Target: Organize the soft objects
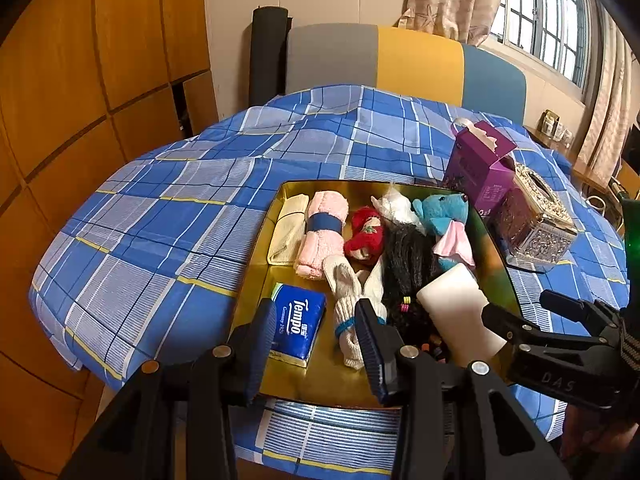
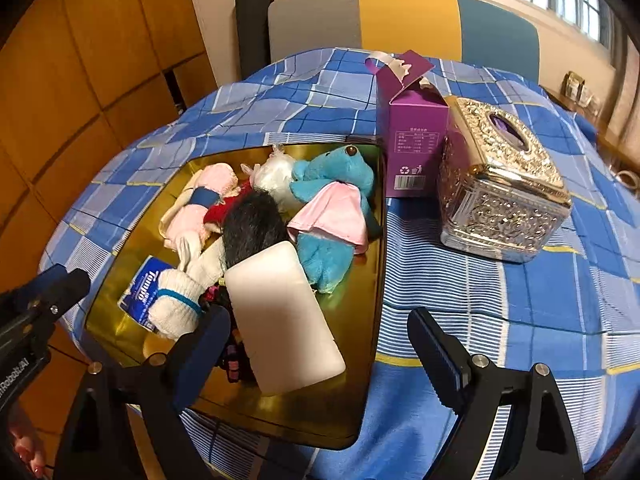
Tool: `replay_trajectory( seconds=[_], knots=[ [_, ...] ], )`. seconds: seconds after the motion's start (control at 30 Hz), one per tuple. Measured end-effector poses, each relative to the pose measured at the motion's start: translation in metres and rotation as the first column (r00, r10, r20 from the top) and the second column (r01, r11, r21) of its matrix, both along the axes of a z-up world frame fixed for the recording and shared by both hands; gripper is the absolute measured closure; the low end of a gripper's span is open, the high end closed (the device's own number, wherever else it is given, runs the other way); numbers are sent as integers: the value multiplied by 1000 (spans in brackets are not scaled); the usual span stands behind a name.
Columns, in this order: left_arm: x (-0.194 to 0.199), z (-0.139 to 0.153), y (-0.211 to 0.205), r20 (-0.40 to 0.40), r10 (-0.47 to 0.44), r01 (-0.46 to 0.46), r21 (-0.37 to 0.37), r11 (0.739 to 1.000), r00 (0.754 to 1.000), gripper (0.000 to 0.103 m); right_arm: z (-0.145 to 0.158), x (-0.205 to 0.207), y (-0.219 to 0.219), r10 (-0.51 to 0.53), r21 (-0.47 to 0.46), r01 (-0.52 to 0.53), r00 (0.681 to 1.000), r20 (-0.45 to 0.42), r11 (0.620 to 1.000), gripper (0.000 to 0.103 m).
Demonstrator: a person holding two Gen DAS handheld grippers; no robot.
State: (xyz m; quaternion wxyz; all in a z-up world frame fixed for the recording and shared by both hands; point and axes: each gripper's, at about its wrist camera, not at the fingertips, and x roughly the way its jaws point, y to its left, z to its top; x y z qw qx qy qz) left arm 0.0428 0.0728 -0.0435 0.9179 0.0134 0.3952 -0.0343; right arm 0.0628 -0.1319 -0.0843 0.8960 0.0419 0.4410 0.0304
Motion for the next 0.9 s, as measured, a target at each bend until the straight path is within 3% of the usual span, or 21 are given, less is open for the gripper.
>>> replay_trajectory(
  seconds=[0.37,0.7,0.9],
  knots=[
    [-8,6,-10,-20,15,-14,30,999,1000,62,25,-21,5,-17,-41,17,1000,17,999,2],
    [-27,12,-14,-30,61,-60,27,998,998,62,56,-62,2,-22,-23,25,991,133,999,0],
    [-46,21,-19,-6,71,-70,54,996,997,62,62,-81,-4,-56,-43,63,989,134,997,0]
  ],
)
